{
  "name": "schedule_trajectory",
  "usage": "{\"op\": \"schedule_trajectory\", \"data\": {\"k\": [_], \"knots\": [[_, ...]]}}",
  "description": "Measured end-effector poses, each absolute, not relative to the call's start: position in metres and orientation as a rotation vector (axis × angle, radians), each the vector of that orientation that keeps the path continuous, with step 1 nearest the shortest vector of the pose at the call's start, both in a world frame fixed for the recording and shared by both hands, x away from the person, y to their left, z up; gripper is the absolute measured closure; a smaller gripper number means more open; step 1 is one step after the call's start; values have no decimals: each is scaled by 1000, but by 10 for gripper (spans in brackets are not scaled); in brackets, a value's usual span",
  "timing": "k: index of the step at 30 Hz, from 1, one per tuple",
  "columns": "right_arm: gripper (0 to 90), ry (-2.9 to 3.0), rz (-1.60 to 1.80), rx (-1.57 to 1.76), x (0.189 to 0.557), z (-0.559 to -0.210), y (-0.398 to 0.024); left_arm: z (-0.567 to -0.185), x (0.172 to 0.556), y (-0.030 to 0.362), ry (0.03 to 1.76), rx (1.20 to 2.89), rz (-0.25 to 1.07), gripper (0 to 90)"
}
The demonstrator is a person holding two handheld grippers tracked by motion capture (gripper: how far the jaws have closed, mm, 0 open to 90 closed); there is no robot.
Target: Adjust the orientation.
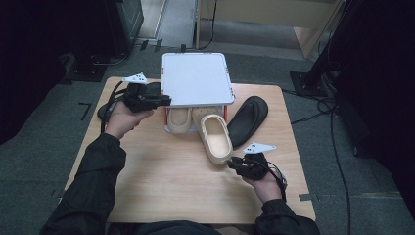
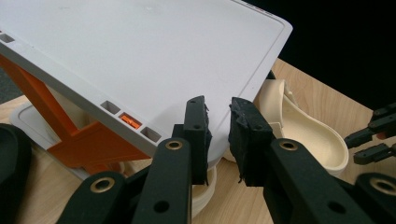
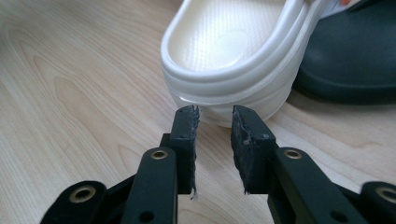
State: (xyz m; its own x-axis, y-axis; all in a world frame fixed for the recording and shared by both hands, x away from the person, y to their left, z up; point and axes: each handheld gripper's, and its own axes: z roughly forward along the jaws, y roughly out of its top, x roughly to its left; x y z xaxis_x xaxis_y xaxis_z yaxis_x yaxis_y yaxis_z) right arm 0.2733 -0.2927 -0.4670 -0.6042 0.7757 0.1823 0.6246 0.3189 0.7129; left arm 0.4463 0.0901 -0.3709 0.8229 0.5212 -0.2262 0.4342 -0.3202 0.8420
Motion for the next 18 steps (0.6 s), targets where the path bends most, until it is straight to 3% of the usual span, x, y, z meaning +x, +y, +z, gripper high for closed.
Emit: {"op": "schedule_trajectory", "data": {"k": [18], "knots": [[694, 2424, 1181, 1238, 281, -473, -263, -371, 447, 90, 711, 1956, 102, 770]]}}
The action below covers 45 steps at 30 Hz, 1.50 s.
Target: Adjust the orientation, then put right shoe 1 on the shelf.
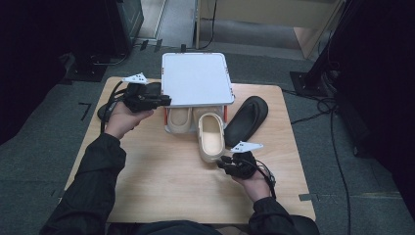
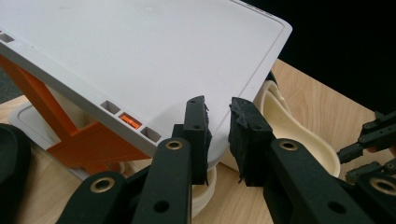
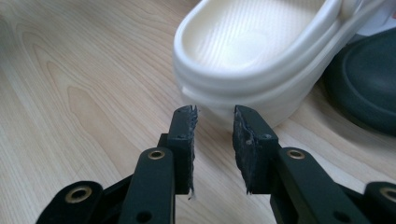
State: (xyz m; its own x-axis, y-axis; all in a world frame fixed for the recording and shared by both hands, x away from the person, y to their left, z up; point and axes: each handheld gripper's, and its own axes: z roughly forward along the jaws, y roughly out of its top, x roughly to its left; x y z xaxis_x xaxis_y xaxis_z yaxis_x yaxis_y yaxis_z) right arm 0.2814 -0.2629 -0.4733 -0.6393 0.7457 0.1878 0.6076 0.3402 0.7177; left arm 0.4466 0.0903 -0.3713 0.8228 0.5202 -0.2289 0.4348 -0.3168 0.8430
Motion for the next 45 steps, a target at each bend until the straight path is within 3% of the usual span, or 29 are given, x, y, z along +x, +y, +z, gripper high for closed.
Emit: {"op": "schedule_trajectory", "data": {"k": [6, 16, 25, 45], "knots": [[692, 2440, 1180, 1236, 284, -476, -255, -371, 446, 90, 710, 1958, 106, 771], [770, 2519, 1147, 1171, 280, -487, -242, -371, 446, 90, 711, 1957, 105, 771], [770, 2534, 1038, 1108, 278, -498, -229, -371, 446, 90, 710, 1958, 109, 774], [772, 2432, 1077, 1096, 301, -489, -217, -372, 447, 90, 714, 1954, 104, 774]]}}
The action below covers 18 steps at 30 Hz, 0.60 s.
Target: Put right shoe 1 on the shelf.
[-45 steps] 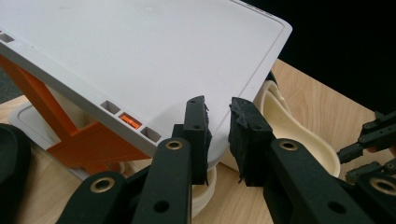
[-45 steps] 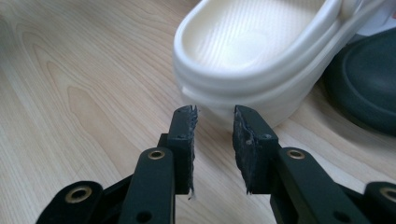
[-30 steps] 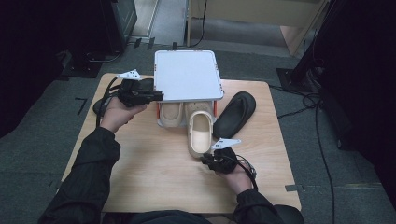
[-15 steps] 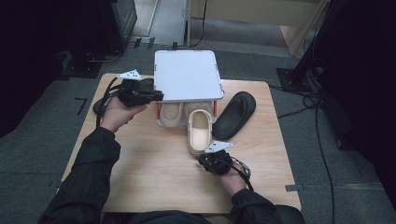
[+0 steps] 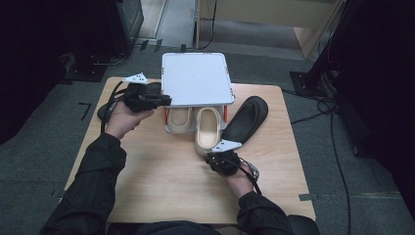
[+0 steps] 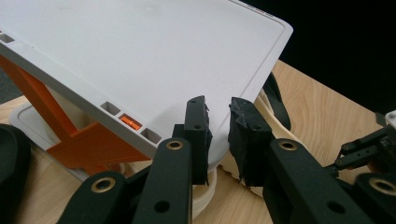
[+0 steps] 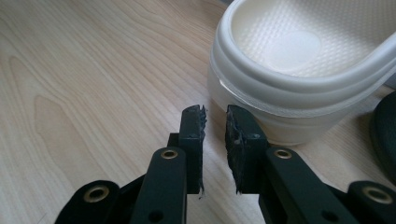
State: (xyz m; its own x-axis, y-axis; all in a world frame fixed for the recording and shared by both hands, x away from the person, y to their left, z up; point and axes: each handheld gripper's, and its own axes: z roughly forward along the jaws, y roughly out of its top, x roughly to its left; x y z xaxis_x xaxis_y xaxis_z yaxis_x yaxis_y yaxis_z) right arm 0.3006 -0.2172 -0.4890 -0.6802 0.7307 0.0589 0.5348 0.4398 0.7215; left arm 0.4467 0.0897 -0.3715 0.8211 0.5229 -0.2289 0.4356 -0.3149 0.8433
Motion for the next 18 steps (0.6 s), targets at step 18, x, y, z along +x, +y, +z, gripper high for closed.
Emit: {"op": "schedule_trajectory", "data": {"k": [18], "knots": [[778, 2374, 1139, 1180, 332, -485, -211, -372, 447, 90, 712, 1953, 103, 775]]}}
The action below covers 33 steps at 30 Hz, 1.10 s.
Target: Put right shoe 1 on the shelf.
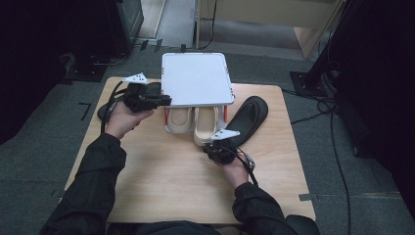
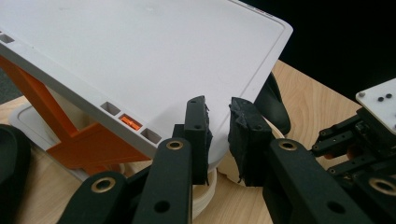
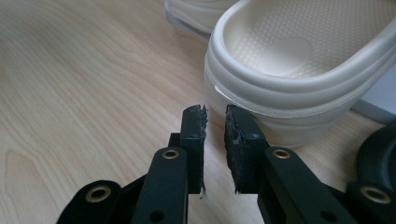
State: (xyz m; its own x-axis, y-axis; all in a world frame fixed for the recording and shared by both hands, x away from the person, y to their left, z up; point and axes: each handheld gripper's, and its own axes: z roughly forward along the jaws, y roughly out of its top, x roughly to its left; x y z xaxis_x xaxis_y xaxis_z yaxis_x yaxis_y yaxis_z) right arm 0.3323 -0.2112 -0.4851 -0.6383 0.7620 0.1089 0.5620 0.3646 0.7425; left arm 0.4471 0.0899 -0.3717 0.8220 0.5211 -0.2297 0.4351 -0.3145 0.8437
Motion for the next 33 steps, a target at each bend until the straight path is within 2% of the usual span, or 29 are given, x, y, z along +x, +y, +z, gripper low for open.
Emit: {"op": "schedule_trajectory", "data": {"k": [33], "knots": [[756, 2295, 1166, 1281, 377, -489, -224, -371, 447, 89, 712, 1957, 110, 775]]}}
